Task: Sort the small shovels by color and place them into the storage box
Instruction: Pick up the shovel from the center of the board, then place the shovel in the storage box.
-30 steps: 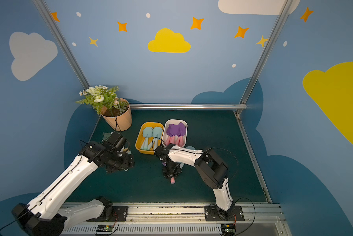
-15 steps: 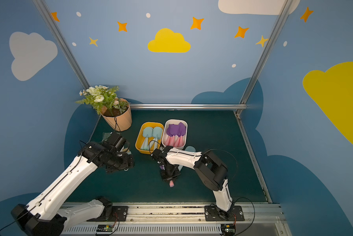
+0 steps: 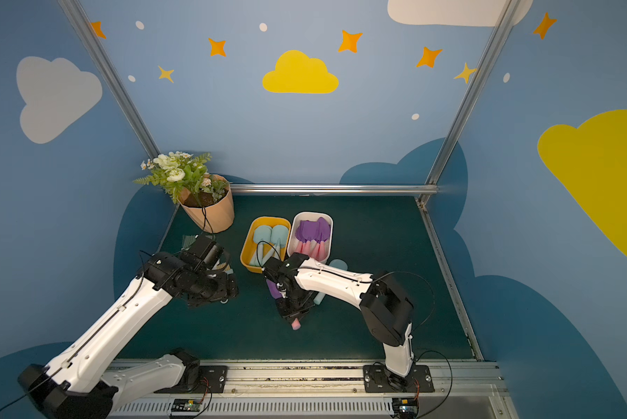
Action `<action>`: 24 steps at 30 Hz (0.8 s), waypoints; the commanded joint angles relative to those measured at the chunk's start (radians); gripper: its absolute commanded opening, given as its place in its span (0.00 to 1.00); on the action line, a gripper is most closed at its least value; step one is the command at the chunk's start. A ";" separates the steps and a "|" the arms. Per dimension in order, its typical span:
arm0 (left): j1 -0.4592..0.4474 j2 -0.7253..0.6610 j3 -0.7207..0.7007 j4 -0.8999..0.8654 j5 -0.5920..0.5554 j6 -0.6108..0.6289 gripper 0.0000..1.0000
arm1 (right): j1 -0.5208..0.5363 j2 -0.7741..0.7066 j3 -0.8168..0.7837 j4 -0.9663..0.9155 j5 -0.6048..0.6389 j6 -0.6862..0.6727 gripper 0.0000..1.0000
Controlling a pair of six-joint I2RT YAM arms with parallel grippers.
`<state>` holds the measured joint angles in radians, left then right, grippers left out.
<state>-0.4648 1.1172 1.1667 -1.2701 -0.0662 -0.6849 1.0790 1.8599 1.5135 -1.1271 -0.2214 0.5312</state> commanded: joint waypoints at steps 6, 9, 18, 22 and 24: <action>0.005 0.009 0.000 0.009 -0.003 0.027 0.89 | -0.060 -0.120 0.080 -0.129 -0.041 -0.033 0.00; 0.012 0.015 0.004 0.012 -0.003 0.037 0.89 | -0.122 -0.143 0.114 -0.149 -0.061 -0.039 0.00; 0.021 0.023 0.005 0.030 0.002 0.050 0.89 | -0.340 -0.016 0.382 -0.243 -0.068 -0.048 0.00; 0.024 0.023 -0.004 0.038 0.008 0.056 0.89 | -0.415 0.122 0.541 -0.288 -0.063 -0.048 0.00; 0.028 0.027 -0.006 0.040 0.011 0.062 0.89 | -0.449 0.175 0.593 -0.290 -0.061 -0.040 0.00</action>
<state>-0.4438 1.1355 1.1667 -1.2354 -0.0624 -0.6426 0.6624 1.9606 2.0541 -1.3602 -0.2821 0.4931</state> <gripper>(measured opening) 0.889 0.238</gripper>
